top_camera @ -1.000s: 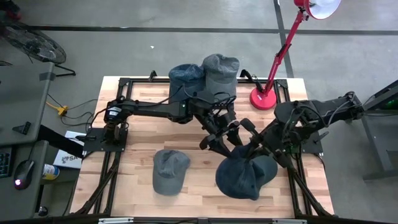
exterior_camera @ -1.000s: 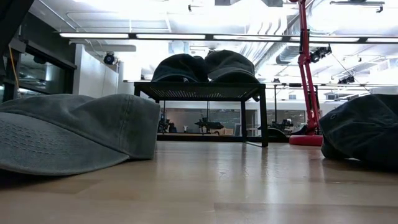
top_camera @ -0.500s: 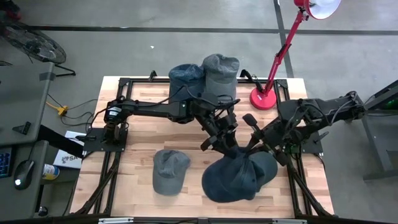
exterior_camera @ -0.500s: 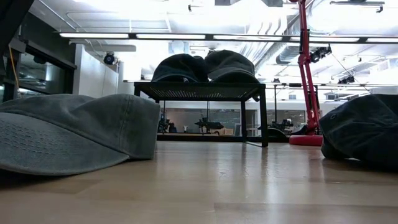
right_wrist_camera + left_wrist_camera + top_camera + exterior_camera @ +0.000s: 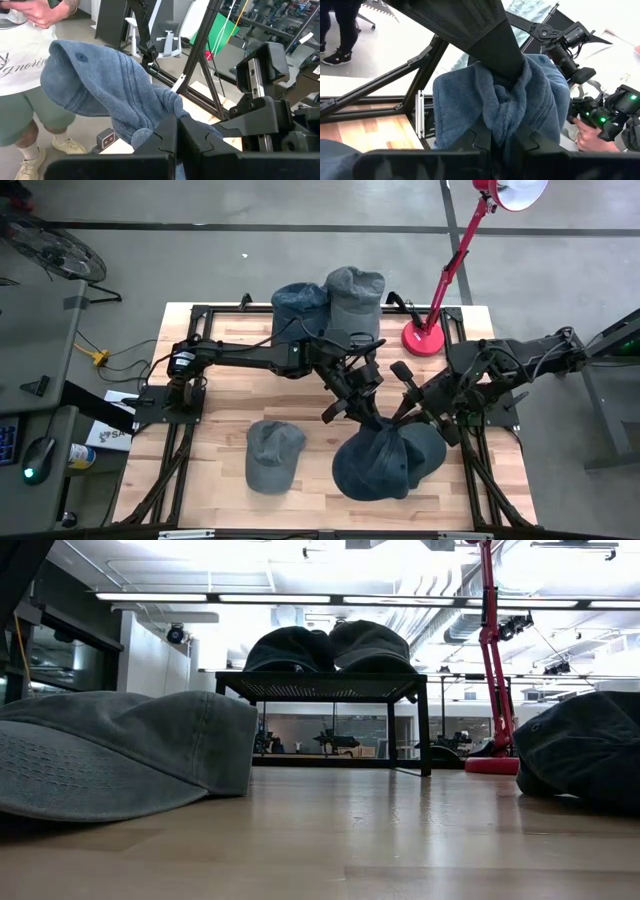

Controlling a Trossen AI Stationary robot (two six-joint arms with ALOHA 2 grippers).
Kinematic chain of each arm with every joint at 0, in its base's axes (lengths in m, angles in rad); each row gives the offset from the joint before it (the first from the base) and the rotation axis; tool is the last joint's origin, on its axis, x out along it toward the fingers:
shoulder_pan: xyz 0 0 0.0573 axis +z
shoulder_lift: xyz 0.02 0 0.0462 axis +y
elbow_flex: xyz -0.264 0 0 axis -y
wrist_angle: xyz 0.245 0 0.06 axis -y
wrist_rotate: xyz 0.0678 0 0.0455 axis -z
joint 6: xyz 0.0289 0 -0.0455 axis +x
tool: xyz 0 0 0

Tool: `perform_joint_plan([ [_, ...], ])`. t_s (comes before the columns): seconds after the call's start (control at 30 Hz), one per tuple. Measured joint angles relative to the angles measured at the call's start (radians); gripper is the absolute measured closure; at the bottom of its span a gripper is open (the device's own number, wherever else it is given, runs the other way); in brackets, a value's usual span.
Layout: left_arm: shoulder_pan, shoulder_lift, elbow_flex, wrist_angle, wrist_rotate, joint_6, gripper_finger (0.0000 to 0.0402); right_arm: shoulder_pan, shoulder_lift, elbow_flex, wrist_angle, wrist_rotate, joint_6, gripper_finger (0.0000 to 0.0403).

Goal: Pick & Place hat
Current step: Stack the top blue cap on the blue cap on the shelf

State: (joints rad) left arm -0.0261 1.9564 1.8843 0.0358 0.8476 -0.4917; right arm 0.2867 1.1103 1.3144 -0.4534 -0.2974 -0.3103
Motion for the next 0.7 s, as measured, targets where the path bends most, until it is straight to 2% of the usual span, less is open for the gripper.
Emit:
perform_joint_plan([
  [0.23,0.000,0.000,0.000,-0.001,-0.015,0.017,0.0391,0.000,0.000,0.000,-0.002,0.003,0.051,0.0402],
  [0.4,0.000,0.000,0.000,-0.001,-0.021,0.017,0.0392,0.000,-0.007,-0.001,0.001,0.004,0.187,0.0394],
  [0.57,0.000,0.000,0.000,-0.018,-0.028,0.017,0.0392,0.000,-0.034,-0.001,0.019,0.047,0.308,0.0367],
  [0.7,-0.001,0.000,-0.001,-0.030,-0.041,0.017,0.0392,0.000,-0.063,-0.001,0.023,0.056,0.396,0.0327],
])
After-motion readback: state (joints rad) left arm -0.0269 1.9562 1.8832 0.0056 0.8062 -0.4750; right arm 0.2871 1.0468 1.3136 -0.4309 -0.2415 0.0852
